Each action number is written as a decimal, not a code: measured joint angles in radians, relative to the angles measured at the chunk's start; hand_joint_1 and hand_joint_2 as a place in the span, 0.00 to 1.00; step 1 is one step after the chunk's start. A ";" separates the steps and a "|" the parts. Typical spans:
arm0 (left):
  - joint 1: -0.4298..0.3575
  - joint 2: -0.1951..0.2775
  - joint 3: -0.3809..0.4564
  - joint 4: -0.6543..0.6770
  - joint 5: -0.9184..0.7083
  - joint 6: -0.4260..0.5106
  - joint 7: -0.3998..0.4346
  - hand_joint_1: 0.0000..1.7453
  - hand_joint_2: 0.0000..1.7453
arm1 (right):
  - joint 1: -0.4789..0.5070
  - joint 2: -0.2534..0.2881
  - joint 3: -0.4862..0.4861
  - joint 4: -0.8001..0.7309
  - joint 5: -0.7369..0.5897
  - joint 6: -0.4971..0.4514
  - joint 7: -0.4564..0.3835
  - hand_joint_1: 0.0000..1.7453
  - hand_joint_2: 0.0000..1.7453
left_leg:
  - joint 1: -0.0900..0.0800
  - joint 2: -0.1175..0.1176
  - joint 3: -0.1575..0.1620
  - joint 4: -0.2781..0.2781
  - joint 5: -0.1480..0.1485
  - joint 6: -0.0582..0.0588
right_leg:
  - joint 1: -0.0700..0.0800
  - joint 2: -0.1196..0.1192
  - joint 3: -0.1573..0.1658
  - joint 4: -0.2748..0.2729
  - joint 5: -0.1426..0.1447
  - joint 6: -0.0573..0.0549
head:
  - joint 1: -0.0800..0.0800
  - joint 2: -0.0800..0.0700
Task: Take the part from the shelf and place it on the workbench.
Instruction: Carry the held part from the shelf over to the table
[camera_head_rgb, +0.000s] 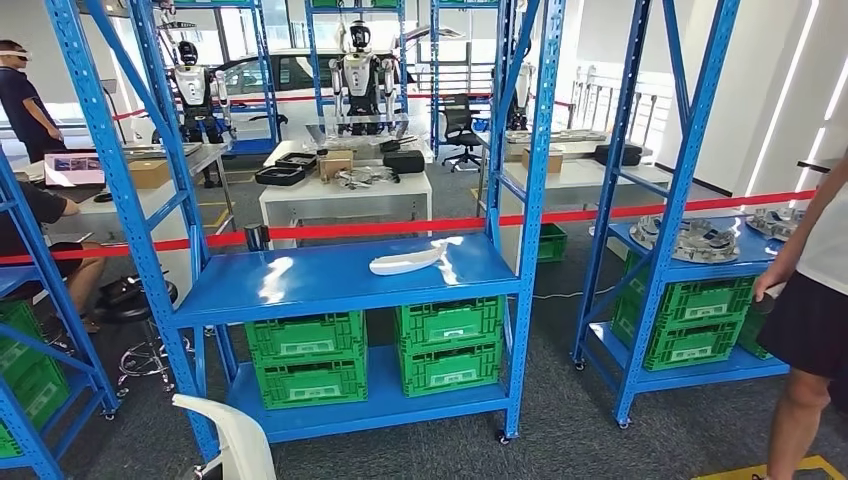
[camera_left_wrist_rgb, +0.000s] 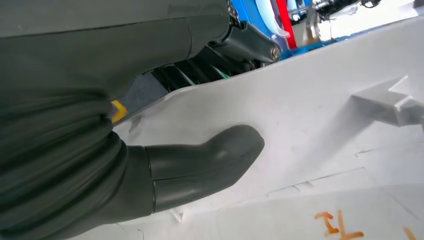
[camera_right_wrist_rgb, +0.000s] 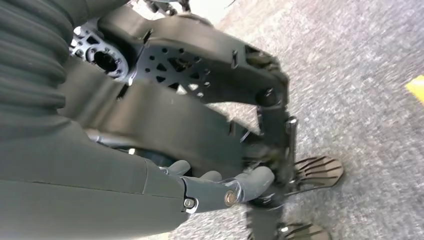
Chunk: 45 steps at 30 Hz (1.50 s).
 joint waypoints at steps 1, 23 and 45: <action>0.023 -0.012 -0.003 -0.031 0.018 -0.010 0.000 1.00 1.00 | 0.000 0.000 0.000 0.000 0.000 0.000 0.000 0.00 1.00 | -0.001 0.000 -0.003 -0.001 0.008 -0.006 | 0.003 0.001 0.006 -0.017 -0.006 -0.005 | 0.000 0.000; 0.158 -0.125 -0.250 -0.302 -0.462 0.560 -0.159 1.00 1.00 | -0.002 0.007 0.000 0.000 -0.018 -0.029 -0.010 0.00 1.00 | -0.003 0.001 0.126 -0.058 -0.070 0.035 | -0.007 -0.009 -0.197 0.171 -0.037 0.018 | 0.000 0.000; 0.156 -0.119 -0.261 -0.295 -0.448 0.564 -0.156 1.00 1.00 | -0.012 0.006 0.000 0.000 -0.014 -0.023 -0.017 0.00 1.00 | 0.004 -0.006 0.170 0.039 -0.138 -0.022 | -0.003 -0.016 -0.139 -0.013 0.131 -0.017 | -0.006 0.000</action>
